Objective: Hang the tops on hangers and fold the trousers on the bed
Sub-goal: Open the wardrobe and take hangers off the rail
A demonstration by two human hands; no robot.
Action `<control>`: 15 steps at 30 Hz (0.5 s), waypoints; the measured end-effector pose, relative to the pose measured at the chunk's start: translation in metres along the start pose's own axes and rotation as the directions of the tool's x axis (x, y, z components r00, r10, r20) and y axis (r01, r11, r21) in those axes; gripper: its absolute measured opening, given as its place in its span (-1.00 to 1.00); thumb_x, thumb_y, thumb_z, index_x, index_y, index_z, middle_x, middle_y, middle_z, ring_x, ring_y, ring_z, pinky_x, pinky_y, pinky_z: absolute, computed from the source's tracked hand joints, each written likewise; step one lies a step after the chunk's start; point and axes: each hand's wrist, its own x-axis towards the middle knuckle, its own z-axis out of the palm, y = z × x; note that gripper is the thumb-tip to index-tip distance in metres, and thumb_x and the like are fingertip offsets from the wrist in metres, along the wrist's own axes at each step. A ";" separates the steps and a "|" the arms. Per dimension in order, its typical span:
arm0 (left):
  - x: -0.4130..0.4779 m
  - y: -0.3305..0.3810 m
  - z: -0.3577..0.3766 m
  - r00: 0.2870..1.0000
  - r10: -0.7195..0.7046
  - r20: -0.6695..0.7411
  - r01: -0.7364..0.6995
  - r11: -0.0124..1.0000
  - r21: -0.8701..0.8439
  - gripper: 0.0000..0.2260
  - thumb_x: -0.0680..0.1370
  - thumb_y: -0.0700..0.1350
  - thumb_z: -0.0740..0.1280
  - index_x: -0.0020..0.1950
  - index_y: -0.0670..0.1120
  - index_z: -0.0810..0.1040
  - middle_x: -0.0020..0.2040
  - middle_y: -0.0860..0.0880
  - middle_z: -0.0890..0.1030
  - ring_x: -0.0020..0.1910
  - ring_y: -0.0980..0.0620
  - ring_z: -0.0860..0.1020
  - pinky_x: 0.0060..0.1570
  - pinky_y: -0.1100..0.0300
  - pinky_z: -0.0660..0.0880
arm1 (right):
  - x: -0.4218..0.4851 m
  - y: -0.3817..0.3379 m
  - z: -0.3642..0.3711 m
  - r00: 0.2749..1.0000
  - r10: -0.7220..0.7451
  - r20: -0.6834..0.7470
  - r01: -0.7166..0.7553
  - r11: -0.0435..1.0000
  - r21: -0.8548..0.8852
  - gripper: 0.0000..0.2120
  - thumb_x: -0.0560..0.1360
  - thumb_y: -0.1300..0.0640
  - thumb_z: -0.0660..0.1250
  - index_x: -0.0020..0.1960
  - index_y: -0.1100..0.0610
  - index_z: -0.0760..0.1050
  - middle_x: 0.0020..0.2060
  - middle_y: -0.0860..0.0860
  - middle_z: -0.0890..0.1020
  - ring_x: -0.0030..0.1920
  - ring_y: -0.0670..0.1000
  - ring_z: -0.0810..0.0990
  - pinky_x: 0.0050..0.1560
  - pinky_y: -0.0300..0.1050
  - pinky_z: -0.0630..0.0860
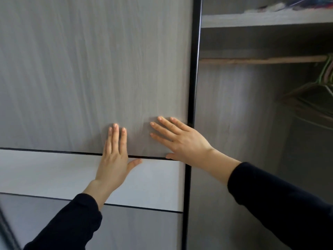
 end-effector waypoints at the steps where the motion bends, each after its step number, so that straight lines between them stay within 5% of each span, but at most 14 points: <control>1: -0.001 -0.008 0.000 1.000 -0.010 0.005 0.010 1.000 0.004 -0.10 0.52 0.38 -0.13 0.50 -0.38 0.02 0.51 -0.38 0.04 0.51 -0.29 0.03 0.42 -0.17 0.19 | 0.007 -0.005 0.000 1.000 -0.001 -0.008 0.001 1.000 0.004 -0.21 0.55 -0.21 0.20 0.59 0.08 -0.11 0.57 0.09 -0.13 0.55 0.17 -0.17 0.43 0.07 -0.34; 8: -0.006 -0.052 -0.005 0.994 -0.097 0.044 0.096 0.995 0.020 -0.08 0.52 0.39 -0.17 0.48 -0.41 0.08 0.50 -0.41 0.08 0.50 -0.32 0.11 0.41 -0.16 0.24 | 0.055 -0.029 -0.006 0.998 -0.041 -0.045 0.044 0.997 0.070 -0.21 0.56 -0.20 0.19 0.59 0.09 -0.11 0.57 0.09 -0.17 0.54 0.15 -0.22 0.42 0.04 -0.41; 12: -0.010 -0.069 -0.003 0.991 -0.129 0.048 0.126 0.990 0.056 -0.09 0.43 0.14 0.42 0.48 -0.42 0.09 0.49 -0.41 0.07 0.49 -0.32 0.12 0.38 -0.18 0.29 | 0.074 -0.043 -0.010 0.997 -0.044 -0.057 0.048 0.996 0.076 -0.22 0.57 -0.19 0.19 0.59 0.10 -0.11 0.57 0.10 -0.16 0.55 0.16 -0.21 0.45 0.06 -0.36; 15: -0.010 -0.077 -0.008 0.984 -0.154 0.086 0.148 0.986 0.077 -0.04 0.35 0.08 0.52 0.47 -0.44 0.11 0.48 -0.43 0.12 0.48 -0.32 0.16 0.37 -0.16 0.31 | 0.084 -0.050 -0.012 0.997 -0.055 -0.057 0.060 0.994 0.090 -0.26 0.58 -0.11 0.19 0.59 0.11 -0.10 0.57 0.11 -0.17 0.55 0.16 -0.24 0.46 0.07 -0.36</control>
